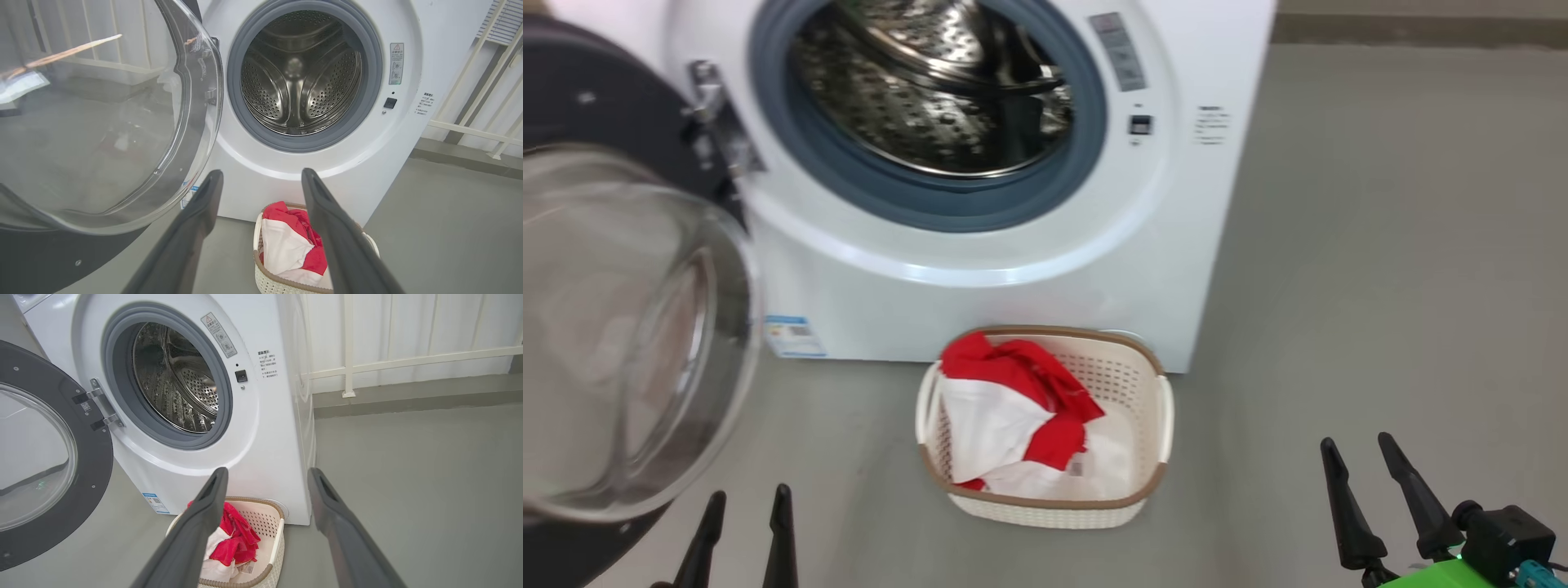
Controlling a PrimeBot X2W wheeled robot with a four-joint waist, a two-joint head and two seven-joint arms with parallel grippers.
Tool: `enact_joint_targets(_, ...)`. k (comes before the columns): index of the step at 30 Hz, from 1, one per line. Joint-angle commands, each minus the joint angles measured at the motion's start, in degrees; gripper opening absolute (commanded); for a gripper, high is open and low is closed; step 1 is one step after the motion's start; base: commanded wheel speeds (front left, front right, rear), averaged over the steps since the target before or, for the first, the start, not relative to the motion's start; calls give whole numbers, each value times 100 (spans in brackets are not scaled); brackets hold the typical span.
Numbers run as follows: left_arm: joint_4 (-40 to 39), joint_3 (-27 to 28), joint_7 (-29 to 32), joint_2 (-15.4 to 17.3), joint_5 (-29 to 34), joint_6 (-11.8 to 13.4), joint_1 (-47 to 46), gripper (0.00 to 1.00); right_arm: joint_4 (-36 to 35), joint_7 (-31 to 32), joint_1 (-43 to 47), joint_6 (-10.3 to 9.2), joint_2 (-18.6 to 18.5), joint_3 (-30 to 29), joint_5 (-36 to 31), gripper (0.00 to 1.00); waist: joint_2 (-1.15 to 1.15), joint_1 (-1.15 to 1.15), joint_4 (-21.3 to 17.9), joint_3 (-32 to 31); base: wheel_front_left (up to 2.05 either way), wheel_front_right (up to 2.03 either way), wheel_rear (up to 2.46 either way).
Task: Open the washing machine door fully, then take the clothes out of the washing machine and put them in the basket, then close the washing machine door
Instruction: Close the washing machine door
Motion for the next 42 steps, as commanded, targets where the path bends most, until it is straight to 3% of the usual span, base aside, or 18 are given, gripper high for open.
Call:
enact_joint_targets(1, -96, 160, -29, 33, -59, 4, -12, 100, -105, -37, -37, 37, -117, 169, 27, 100, 0, 0, 481, -161, 0, 0, 0)
enact_joint_targets(17, -4, -67, -29, 33, -257, 278, 166, 100, -28, -37, 62, 37, -174, 399, 101, 100, 0, 0, 1882, -318, 0, 0, 0)
enact_joint_targets(32, -325, 86, -29, 33, -630, 633, 253, 100, 173, -37, -355, 37, -279, 835, 148, 100, 0, 0, 2070, -111, 0, 0, 0)
enact_joint_targets(42, -394, 102, -29, 32, -654, 658, 316, 100, 220, -37, -402, 37, -319, 935, 179, 100, 0, 0, 2064, -144, 0, 0, 0)
